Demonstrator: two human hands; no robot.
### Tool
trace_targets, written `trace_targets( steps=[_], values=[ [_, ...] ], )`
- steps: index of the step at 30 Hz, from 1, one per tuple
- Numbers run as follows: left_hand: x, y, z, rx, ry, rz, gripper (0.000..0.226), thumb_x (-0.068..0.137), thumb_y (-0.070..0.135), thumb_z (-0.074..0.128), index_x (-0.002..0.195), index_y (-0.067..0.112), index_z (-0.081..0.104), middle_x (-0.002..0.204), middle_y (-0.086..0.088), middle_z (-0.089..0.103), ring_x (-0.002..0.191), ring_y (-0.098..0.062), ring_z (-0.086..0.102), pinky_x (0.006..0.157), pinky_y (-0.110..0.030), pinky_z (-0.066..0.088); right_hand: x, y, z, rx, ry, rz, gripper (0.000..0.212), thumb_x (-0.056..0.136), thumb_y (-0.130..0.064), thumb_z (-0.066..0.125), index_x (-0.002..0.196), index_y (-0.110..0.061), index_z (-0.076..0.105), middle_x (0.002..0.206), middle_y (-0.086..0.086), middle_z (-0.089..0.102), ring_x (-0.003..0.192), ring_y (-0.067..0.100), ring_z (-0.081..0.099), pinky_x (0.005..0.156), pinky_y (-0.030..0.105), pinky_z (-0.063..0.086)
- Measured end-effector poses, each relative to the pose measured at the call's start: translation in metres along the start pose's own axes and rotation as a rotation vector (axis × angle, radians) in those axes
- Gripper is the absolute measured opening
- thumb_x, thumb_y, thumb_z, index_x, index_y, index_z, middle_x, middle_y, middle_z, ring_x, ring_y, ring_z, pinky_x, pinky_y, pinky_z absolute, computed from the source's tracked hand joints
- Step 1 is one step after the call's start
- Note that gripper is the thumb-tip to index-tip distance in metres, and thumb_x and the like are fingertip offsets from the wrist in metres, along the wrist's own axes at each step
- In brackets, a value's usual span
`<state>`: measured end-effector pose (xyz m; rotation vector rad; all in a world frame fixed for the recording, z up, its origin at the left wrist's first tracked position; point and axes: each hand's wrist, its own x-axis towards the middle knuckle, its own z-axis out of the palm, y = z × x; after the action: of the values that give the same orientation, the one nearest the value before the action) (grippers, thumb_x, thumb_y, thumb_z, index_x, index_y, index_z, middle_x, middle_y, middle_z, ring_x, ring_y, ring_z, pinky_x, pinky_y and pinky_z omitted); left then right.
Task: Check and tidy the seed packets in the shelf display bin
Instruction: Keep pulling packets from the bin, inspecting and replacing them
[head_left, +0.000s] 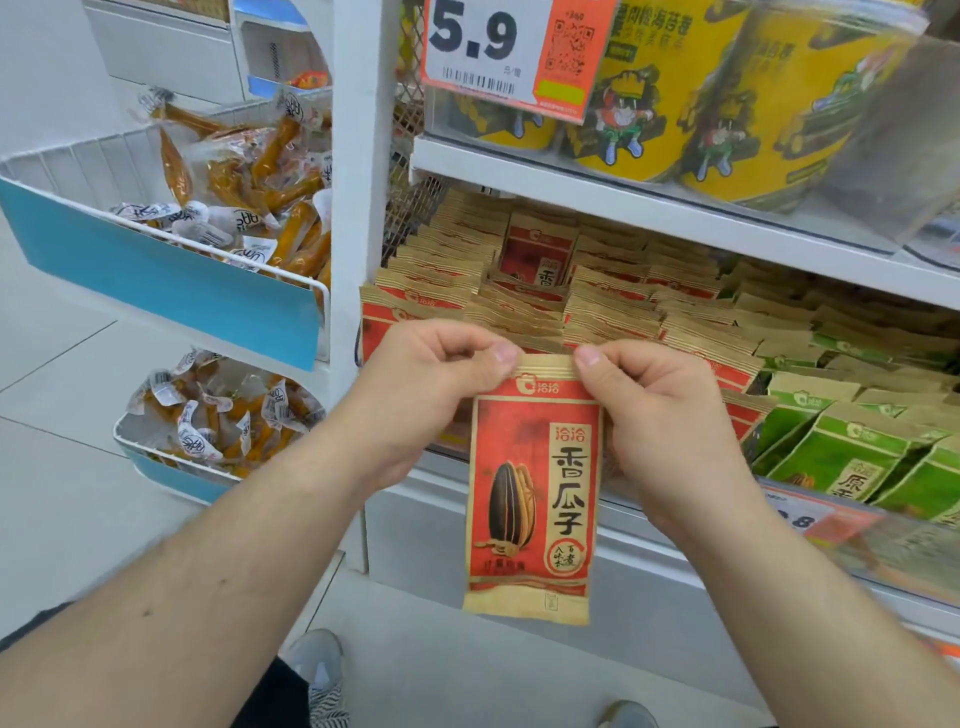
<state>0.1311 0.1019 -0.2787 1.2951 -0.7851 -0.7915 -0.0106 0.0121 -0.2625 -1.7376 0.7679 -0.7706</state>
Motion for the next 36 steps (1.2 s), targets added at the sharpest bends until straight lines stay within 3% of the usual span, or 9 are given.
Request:
trace_targets(
  steps=[5, 18, 22, 25, 28, 32, 34, 36],
  values=[
    [-0.003, -0.002, 0.004, -0.094, -0.044, -0.058, 0.016, 0.068, 0.026, 0.066, 0.067, 0.015, 0.077, 0.067, -0.005, 0.071, 0.058, -0.015, 0.066, 0.051, -0.022, 0.052, -0.005, -0.005, -0.008, 0.174, -0.054, 0.131, 0.034, 0.099, -0.018, 0.052, 0.069, -0.003, 0.06, 0.035, -0.004, 0.046, 0.026, 0.004, 0.038, 0.033, 0.011, 0.025],
    [-0.005, -0.005, 0.01, -0.091, -0.042, -0.115, 0.019, 0.067, 0.03, 0.067, 0.073, 0.014, 0.075, 0.071, -0.007, 0.071, 0.061, -0.018, 0.066, 0.055, -0.028, 0.054, -0.008, -0.007, -0.011, 0.196, -0.062, 0.174, 0.035, 0.099, -0.02, 0.051, 0.07, -0.005, 0.059, 0.033, -0.005, 0.046, 0.027, 0.003, 0.042, 0.035, 0.012, 0.029],
    [-0.008, -0.006, 0.008, -0.063, -0.168, -0.152, 0.036, 0.069, 0.029, 0.067, 0.099, 0.008, 0.073, 0.09, -0.015, 0.074, 0.073, -0.023, 0.069, 0.061, -0.031, 0.059, -0.003, -0.005, -0.013, 0.206, 0.003, 0.134, 0.034, 0.098, -0.023, 0.053, 0.069, -0.009, 0.059, 0.033, -0.004, 0.044, 0.028, 0.008, 0.037, 0.04, 0.021, 0.027],
    [-0.008, -0.007, 0.009, -0.052, -0.148, -0.156, 0.034, 0.069, 0.031, 0.068, 0.094, 0.009, 0.075, 0.093, -0.019, 0.074, 0.075, -0.026, 0.07, 0.064, -0.036, 0.059, 0.0, -0.001, -0.016, 0.194, 0.02, 0.093, 0.032, 0.096, -0.028, 0.055, 0.07, -0.01, 0.061, 0.037, -0.003, 0.045, 0.034, 0.012, 0.037, 0.043, 0.025, 0.028],
    [-0.007, -0.005, 0.007, -0.086, -0.076, -0.161, 0.026, 0.069, 0.032, 0.067, 0.082, 0.011, 0.076, 0.083, -0.015, 0.074, 0.067, -0.023, 0.069, 0.058, -0.034, 0.058, -0.001, -0.001, -0.019, 0.132, -0.06, 0.101, 0.03, 0.095, -0.031, 0.056, 0.072, -0.013, 0.065, 0.045, 0.0, 0.056, 0.039, 0.015, 0.04, 0.042, 0.023, 0.03],
    [-0.005, -0.002, 0.002, -0.145, -0.006, -0.133, 0.034, 0.069, 0.032, 0.066, 0.089, 0.006, 0.073, 0.085, -0.015, 0.072, 0.067, -0.023, 0.066, 0.055, -0.031, 0.056, -0.005, -0.002, -0.025, 0.028, -0.279, 0.152, 0.033, 0.08, -0.042, 0.061, 0.07, -0.012, 0.072, 0.062, 0.008, 0.069, 0.043, 0.013, 0.046, 0.041, 0.02, 0.034],
    [-0.005, -0.001, 0.001, -0.154, -0.014, -0.12, 0.036, 0.07, 0.032, 0.065, 0.092, 0.004, 0.071, 0.083, -0.013, 0.072, 0.065, -0.021, 0.067, 0.053, -0.03, 0.056, -0.006, -0.002, -0.026, 0.017, -0.287, 0.129, 0.035, 0.075, -0.042, 0.062, 0.07, -0.009, 0.072, 0.06, 0.01, 0.067, 0.043, 0.013, 0.048, 0.042, 0.02, 0.036],
    [-0.006, -0.001, 0.0, -0.168, -0.051, -0.124, 0.034, 0.072, 0.033, 0.063, 0.092, 0.007, 0.071, 0.08, -0.011, 0.073, 0.062, -0.018, 0.068, 0.05, -0.028, 0.056, -0.005, 0.0, -0.026, 0.02, -0.223, 0.1, 0.032, 0.081, -0.034, 0.063, 0.072, -0.004, 0.071, 0.056, 0.01, 0.065, 0.041, 0.013, 0.047, 0.04, 0.02, 0.037]
  ],
)
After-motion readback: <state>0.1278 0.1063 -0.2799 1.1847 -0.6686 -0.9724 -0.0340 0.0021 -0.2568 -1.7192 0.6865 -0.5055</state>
